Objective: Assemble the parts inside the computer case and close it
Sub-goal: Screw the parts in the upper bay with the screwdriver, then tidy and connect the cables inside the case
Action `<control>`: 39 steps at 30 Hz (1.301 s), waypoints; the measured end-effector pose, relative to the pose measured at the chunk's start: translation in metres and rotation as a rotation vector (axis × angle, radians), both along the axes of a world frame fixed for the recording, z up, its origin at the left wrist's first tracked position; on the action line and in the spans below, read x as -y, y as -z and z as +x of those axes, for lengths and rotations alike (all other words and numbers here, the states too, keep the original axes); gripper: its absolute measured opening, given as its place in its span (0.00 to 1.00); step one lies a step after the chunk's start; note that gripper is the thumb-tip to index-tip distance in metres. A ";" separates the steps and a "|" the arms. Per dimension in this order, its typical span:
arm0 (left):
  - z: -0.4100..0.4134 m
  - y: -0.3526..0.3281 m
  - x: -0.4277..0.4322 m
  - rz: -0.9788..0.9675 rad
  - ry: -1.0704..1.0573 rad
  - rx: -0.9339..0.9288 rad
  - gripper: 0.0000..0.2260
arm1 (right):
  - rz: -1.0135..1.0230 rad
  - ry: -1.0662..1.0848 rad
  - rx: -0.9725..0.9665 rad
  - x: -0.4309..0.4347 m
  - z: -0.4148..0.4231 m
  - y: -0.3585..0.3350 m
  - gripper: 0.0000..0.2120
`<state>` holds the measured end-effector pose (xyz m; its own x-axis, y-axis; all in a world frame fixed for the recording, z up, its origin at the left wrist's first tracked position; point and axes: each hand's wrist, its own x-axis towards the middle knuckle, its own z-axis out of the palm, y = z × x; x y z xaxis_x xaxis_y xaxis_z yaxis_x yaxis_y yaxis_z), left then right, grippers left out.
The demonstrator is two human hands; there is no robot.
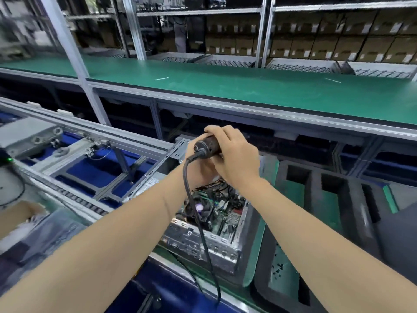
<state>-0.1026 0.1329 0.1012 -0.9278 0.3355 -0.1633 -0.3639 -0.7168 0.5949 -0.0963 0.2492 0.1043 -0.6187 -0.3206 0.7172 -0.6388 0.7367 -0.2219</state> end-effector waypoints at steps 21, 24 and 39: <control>0.177 0.109 0.403 -0.739 -0.324 0.076 0.18 | -0.850 -0.097 1.363 0.397 0.111 0.145 0.25; 0.196 0.146 0.416 -0.881 -0.202 0.213 0.13 | -0.903 -0.014 1.541 0.422 0.124 0.195 0.18; 0.229 0.262 0.430 -1.795 0.167 0.021 0.18 | -0.867 0.253 1.867 0.436 0.178 0.288 0.09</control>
<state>0.1263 -0.2969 -0.1612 -0.8996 -0.1647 -0.4045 -0.3737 0.7696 0.5177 0.0817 -0.1871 -0.1833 -0.5865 -0.1304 -0.7994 0.7904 0.1238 -0.6000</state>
